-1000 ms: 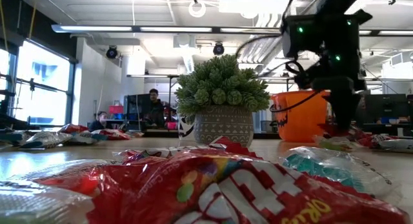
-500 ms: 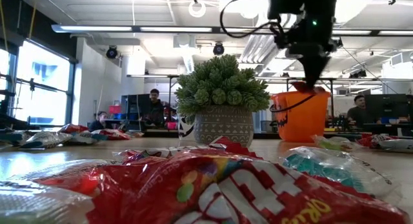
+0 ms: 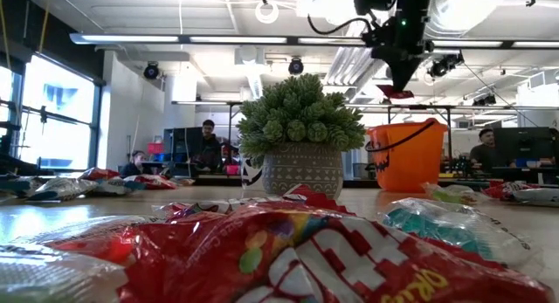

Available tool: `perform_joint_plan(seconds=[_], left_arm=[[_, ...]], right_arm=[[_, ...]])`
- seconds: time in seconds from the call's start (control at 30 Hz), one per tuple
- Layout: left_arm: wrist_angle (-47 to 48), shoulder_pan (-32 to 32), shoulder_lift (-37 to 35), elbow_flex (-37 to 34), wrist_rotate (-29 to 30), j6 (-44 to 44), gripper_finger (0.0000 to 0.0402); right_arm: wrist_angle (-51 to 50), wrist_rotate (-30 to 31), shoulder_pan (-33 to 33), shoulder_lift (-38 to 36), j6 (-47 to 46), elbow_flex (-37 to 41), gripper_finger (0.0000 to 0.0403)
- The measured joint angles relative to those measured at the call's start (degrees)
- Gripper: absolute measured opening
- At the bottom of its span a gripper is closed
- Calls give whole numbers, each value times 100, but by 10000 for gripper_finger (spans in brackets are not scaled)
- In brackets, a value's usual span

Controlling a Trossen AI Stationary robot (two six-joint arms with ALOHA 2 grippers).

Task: Sort candy
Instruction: Put the red candy into the orange bucket

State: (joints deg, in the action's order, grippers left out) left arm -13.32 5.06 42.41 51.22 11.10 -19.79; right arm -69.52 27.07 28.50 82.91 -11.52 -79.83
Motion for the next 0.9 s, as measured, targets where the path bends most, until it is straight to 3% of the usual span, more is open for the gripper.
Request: perform_joint_plan(seconds=[0.1, 0.3, 0.7, 0.9], left_arm=[[0, 0, 0, 0, 101, 95, 1], [-1, 0, 5, 0, 149, 103, 1], [4, -2, 11, -2, 150, 262, 1], [0, -2, 11, -2, 163, 596, 1]], right_arm=[[100, -144, 497, -2, 223, -9, 0], [383, -1081, 1068, -2, 559, 193, 1], [356, -1135, 1241, -2, 657, 262, 93], [-375, -1458, 1238, -18, 349, 267, 112]])
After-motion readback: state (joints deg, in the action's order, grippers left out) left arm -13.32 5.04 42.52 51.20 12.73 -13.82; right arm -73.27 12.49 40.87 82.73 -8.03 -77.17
